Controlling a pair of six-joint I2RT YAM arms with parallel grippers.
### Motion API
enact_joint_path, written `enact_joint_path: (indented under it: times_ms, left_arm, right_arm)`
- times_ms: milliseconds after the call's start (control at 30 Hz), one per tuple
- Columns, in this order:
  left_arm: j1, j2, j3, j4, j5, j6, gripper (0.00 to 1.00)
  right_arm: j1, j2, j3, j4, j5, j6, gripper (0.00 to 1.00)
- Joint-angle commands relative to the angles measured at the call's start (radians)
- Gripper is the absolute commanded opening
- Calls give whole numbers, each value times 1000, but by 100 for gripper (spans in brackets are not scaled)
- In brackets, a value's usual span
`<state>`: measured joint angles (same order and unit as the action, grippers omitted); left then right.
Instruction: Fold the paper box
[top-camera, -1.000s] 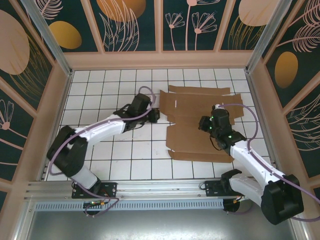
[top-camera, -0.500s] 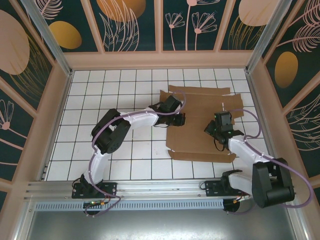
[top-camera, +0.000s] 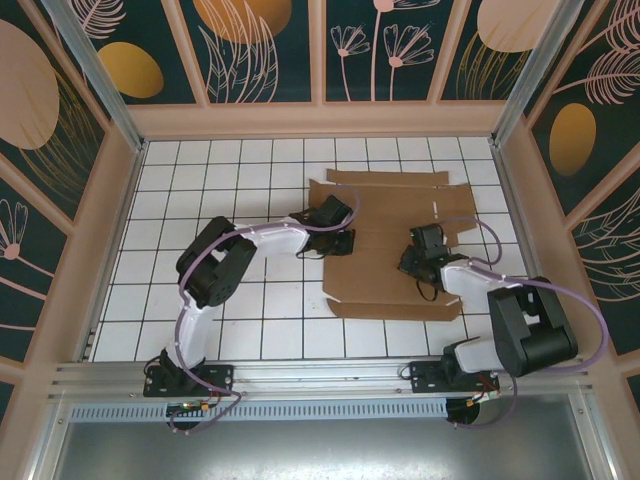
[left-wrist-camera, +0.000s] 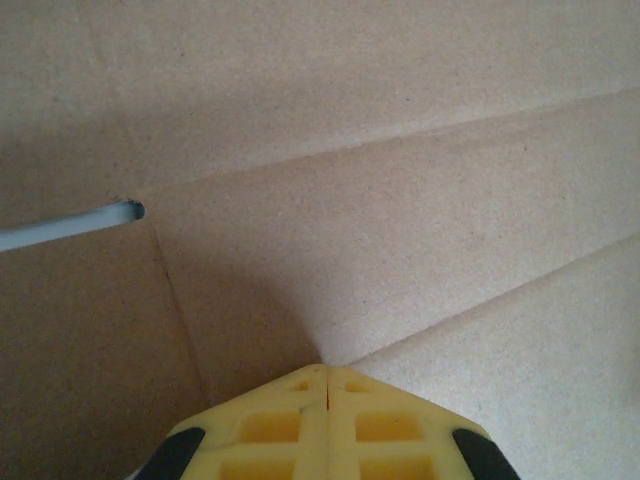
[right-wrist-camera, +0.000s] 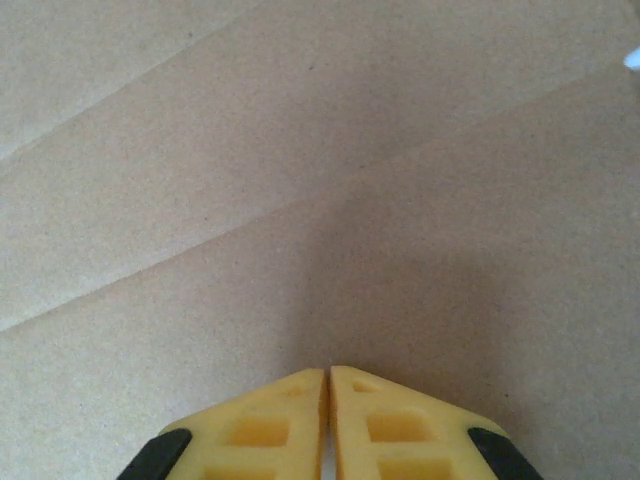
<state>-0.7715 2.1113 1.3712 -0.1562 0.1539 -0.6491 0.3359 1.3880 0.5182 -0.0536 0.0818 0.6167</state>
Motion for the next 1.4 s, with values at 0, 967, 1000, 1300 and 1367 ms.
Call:
enact_joint_path:
  times_ms: [0, 967, 1000, 1300, 1367]
  left_arm:
    - [73, -37, -139, -79, -17, -68, 0]
    - [153, -316, -342, -20, -54, -4, 0]
    - [151, -305, -347, -19, -48, -21, 0]
    - [162, -297, -369, -40, -124, -72, 0]
    - [165, -303, -375, -47, -146, -66, 0]
  right_arm:
    - [105, 93, 11, 1, -101, 37, 13]
    - [184, 87, 221, -85, -46, -160, 0]
    - [181, 105, 223, -98, -41, -169, 0]
    - [205, 177, 147, -81, -62, -163, 0]
    - [226, 184, 129, -82, -93, -157, 0]
